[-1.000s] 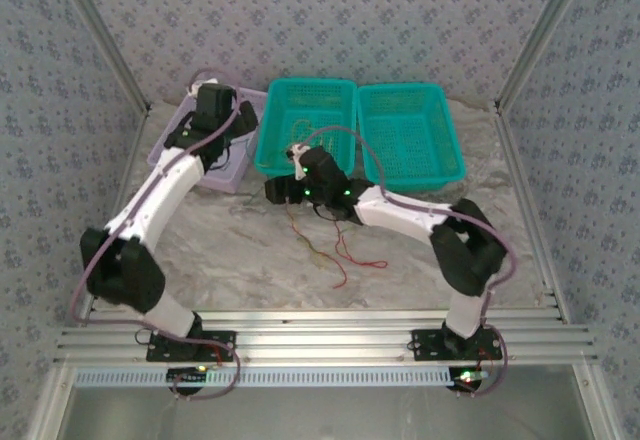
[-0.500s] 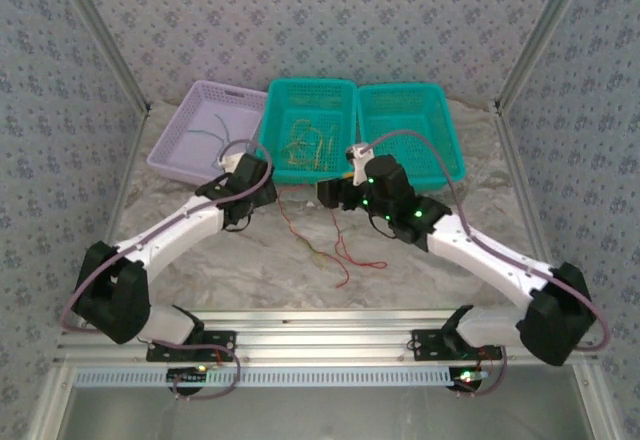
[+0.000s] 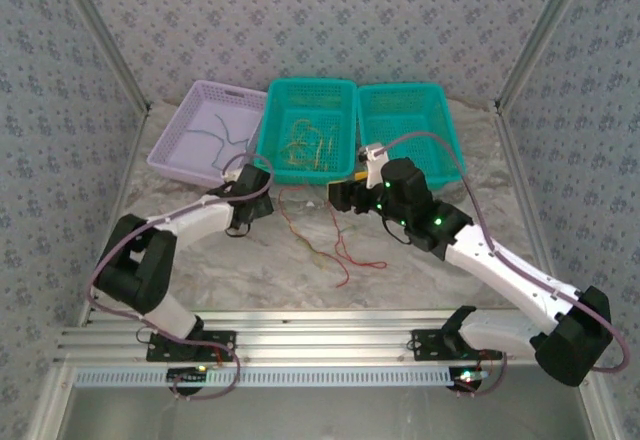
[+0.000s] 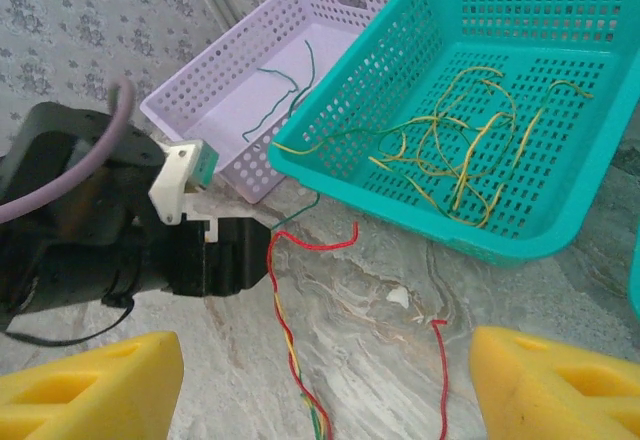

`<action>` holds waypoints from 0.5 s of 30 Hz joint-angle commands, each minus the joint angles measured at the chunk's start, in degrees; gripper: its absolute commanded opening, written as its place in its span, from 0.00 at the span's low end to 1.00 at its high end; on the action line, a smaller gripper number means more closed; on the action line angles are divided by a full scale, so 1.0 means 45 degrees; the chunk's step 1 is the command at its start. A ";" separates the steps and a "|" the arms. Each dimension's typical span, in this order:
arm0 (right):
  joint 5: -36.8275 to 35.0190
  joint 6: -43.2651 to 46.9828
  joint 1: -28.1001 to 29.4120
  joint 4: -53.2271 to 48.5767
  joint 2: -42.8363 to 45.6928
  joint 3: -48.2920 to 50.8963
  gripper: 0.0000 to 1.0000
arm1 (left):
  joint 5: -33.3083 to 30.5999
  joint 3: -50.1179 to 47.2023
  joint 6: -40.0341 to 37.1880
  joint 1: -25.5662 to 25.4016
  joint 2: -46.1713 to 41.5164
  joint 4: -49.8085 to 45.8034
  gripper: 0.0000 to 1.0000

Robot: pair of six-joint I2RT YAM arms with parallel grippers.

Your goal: Untangle the cables

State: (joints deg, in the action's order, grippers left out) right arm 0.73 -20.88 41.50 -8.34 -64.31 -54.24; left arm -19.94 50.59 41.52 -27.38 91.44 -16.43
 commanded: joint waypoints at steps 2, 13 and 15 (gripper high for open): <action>-0.0303 0.0414 -0.0089 -0.0382 0.0400 -0.0199 0.77 | 0.0693 0.0271 -0.0533 0.0348 0.0780 0.0886 0.79; -0.0241 0.0259 0.0067 -0.0365 0.0482 -0.0402 0.77 | 0.0708 0.0933 -0.0994 0.0627 0.2504 0.2291 0.66; -0.0292 0.0276 0.0127 -0.0345 0.0465 -0.0438 0.77 | 0.0808 0.0974 -0.1033 0.0796 0.2766 0.2573 0.62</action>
State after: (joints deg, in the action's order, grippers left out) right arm 0.58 -20.05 41.65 -9.10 -63.13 -54.26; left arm -18.41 53.17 38.02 -25.15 100.16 -12.29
